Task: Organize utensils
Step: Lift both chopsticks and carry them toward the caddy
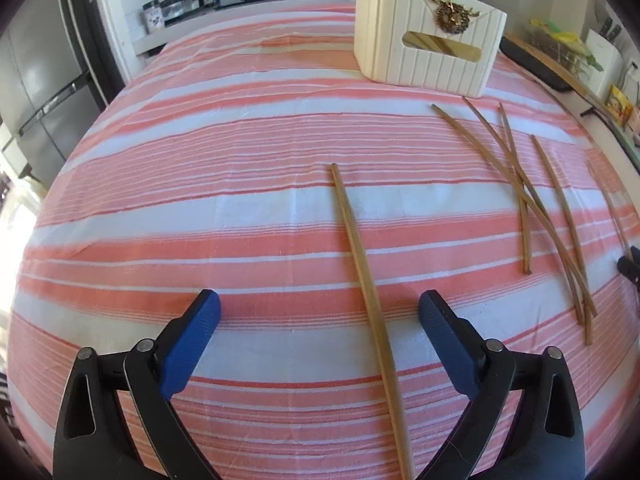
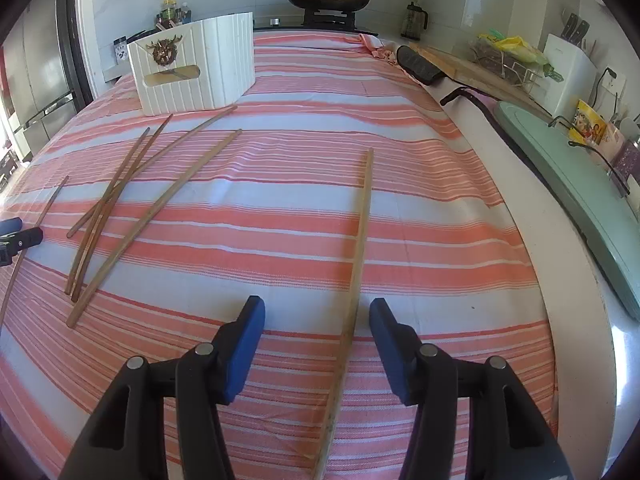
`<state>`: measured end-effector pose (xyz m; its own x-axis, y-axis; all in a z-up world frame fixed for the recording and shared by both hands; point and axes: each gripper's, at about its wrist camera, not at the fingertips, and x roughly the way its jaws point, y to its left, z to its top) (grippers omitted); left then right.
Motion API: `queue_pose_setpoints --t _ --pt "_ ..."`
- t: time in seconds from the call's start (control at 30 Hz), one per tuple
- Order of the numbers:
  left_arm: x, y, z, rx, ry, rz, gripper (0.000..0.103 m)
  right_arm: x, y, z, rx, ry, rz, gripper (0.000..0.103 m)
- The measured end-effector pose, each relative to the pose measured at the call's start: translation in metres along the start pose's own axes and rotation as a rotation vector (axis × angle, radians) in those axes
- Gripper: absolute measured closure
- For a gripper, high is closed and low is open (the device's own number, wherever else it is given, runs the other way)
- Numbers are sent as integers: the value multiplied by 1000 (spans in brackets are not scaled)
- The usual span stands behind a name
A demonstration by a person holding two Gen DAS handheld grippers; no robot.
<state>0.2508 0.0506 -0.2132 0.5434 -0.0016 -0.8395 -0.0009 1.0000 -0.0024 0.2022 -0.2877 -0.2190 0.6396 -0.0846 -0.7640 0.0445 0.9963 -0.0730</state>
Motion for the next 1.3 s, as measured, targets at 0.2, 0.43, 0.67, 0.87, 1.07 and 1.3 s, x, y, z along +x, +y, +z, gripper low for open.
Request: queue_pose_setpoints --t 0.2,0.43,0.67,0.87,1.07,1.3 --pt "0 1 -2 -8 -13 14 1 0 -3 -5 24 -41 21 46" --pt "-2 1 -5 -11 -25 15 1 0 -3 -5 26 -48 22 46" --pt "-2 1 -5 -10 -26 14 1 0 -3 -5 25 -48 20 46" --pt "-2 1 -5 -10 -26 14 1 0 -3 -5 23 -49 16 46" --pt "-4 3 -4 -9 0 1 1 0 -3 -5 25 -46 19 46" --pt "-26 43 18 -74 87 -224 2 -17 -30 10 38 68 135 45"
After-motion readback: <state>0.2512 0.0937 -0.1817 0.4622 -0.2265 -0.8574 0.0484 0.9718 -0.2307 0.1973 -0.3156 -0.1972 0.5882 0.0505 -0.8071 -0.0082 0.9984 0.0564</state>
